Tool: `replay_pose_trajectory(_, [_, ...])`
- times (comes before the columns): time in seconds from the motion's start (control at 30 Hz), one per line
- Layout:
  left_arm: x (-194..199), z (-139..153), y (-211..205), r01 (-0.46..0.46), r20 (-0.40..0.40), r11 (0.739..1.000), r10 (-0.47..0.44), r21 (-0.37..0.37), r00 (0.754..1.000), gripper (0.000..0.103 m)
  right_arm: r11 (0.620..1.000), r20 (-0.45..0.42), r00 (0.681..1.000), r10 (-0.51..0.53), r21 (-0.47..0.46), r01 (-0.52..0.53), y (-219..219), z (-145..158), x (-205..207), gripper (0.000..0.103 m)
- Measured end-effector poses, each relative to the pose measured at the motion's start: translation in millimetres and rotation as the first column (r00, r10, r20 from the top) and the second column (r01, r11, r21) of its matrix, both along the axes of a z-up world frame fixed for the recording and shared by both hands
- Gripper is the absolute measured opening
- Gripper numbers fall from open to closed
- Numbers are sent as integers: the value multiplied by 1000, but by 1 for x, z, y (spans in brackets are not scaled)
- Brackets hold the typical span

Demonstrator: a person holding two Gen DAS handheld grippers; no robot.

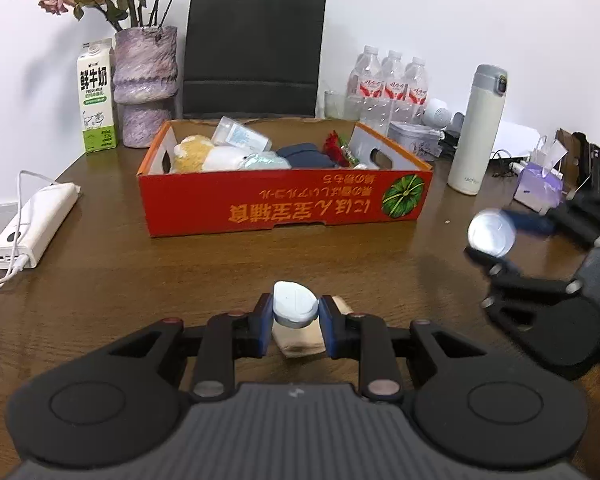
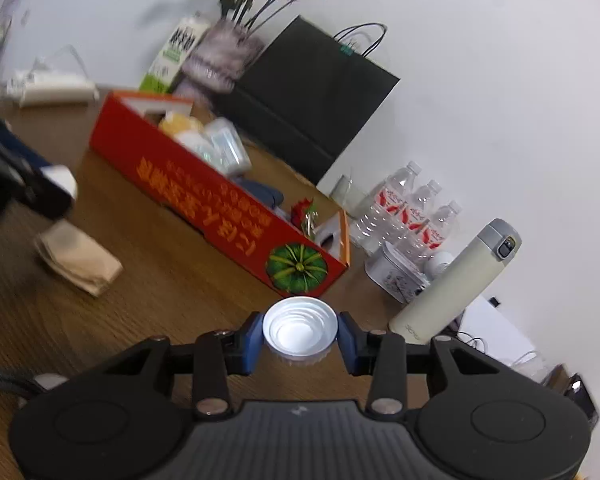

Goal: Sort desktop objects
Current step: 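Grasp the white cap with the right tool while the left tool grasps the small white lid, then carry both lids over the box and open both tools to drop them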

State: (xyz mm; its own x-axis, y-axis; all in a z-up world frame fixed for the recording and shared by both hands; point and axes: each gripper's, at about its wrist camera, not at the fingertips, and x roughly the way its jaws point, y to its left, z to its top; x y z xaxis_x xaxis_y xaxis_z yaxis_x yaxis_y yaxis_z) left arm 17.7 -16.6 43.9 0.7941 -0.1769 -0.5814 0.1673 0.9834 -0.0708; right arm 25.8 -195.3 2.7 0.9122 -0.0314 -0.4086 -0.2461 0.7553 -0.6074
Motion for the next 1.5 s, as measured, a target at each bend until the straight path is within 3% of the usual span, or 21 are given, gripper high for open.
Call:
replay_pose_trajectory(0.07, [4, -4, 5, -16, -14, 1000, 16, -14, 1000, 25, 998, 75, 995, 63, 26, -65, 6, 17, -14, 38])
replay_pose_trajectory(0.1, [7, -5, 8, -23, -24, 999, 22, -29, 999, 25, 997, 42, 997, 71, 24, -72, 5, 15, -9, 38])
replay_pose_trajectory(0.13, [8, -7, 10, -30, -31, 999, 28, -45, 999, 25, 998, -75, 997, 35, -57, -39, 5, 2, 9, 38])
replay_pose_trajectory(0.17, [8, -8, 12, -26, -27, 998, 24, -61, 999, 25, 993, -121, 993, -5, -121, -10, 1, -9, 20, 38])
replay_pose_trajectory(0.23, [8, -11, 13, -11, -19, 998, 10, -65, 1000, 25, 987, -114, 993, -7, -162, -11, -1, -10, 22, 38])
replay_pose_trajectory(0.4, [12, -19, 15, 4, -41, 998, -7, -64, 999, 25, 988, -159, 987, 28, -146, -52, 7, -12, 21, 38])
replay_pose_trajectory(0.53, [7, -19, 21, -2, -41, 998, 0, -64, 999, 25, 999, -186, 983, -4, 41, 12, -5, 0, 20, 38])
replay_pose_trajectory(0.67, [1, -20, 26, -39, -61, 996, 34, -82, 998, 25, 978, -193, 981, 5, 207, 36, -19, 8, 7, 38])
replay_pose_trajectory(0.73, [-8, -16, 27, -47, -57, 994, 42, -94, 998, 25, 943, -217, 975, 41, 330, 33, -30, 11, -2, 38])
replay_pose_trajectory(0.83, [-19, 0, 30, -44, -37, 992, 40, -121, 999, 25, 856, -263, 959, 109, 516, 45, -50, 19, -18, 38])
replay_pose_trajectory(0.93, [-20, 23, 31, -34, -3, 992, 34, -122, 999, 25, 835, -214, 970, 114, 549, 23, -57, 34, -30, 38])
replay_pose_trajectory(1.03, [3, 57, 32, -12, 72, 996, 18, -86, 997, 25, 814, -141, 984, 112, 581, -9, -67, 62, -25, 38])
replay_pose_trajectory(1.1, [36, 78, 36, -7, 91, 996, 15, -88, 996, 25, 817, -109, 988, 107, 576, -25, -69, 80, -3, 38])
replay_pose_trajectory(1.17, [80, 91, 35, 5, 54, 996, 0, -85, 999, 25, 836, -113, 991, 69, 548, 4, -64, 91, 33, 38])
replay_pose_trajectory(1.23, [124, 97, 29, 15, 5, 997, -14, -81, 1000, 25, 827, -150, 987, 62, 561, 33, -60, 97, 79, 38])
replay_pose_trajectory(1.37, [218, 86, 17, -2, -126, 995, -11, -101, 992, 25, 773, -306, 943, 133, 628, 94, -53, 92, 180, 39])
replay_pose_trajectory(1.5, [286, 59, 5, -19, -217, 996, 0, -84, 976, 25, 785, -423, 903, 81, 585, 204, -42, 70, 268, 39])
